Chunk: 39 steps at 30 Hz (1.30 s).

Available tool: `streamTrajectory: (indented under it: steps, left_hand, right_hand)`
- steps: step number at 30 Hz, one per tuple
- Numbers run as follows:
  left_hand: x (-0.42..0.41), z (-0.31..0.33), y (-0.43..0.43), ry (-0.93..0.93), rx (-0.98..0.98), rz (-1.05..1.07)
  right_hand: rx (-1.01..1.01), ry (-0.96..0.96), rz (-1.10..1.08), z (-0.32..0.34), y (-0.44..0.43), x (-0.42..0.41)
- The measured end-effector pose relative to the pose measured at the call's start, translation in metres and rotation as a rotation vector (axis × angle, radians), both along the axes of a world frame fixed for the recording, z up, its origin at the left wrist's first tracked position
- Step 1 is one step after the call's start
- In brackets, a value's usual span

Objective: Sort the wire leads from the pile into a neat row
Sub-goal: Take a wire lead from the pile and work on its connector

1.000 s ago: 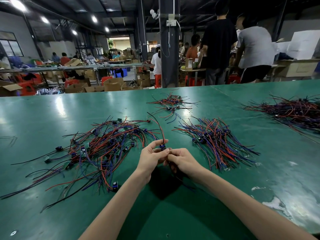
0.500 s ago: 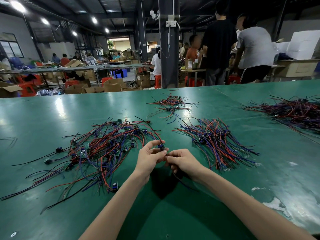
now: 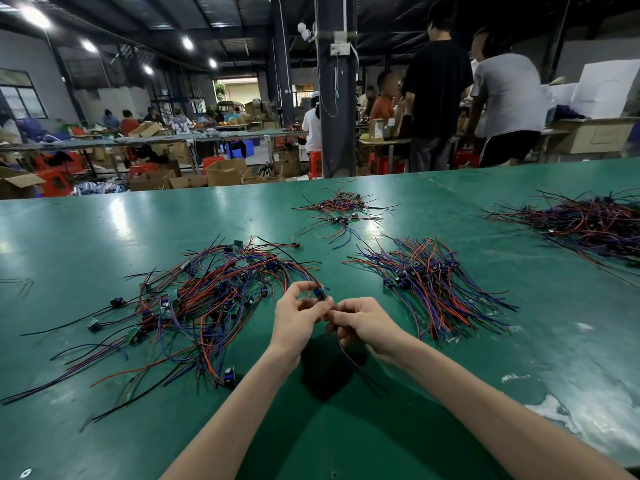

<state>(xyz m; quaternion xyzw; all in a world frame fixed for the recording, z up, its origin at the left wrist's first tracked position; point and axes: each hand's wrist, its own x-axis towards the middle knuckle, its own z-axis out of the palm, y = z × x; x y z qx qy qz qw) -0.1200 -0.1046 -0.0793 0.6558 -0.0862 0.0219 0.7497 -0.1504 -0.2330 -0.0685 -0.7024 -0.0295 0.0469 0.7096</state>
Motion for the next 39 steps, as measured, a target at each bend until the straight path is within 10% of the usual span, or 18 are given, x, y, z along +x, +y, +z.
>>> streamTrajectory:
  steps: [9,39]
  left_hand:
    - [0.003,-0.006,-0.002,-0.056,0.040,0.068]
    - [0.029,-0.004,0.028,0.088,0.046,0.284]
  right_hand:
    - [0.216,0.153,-0.024,0.000,0.003,0.001]
    - [-0.077,-0.008,0.204,-0.001,0.006,-0.009]
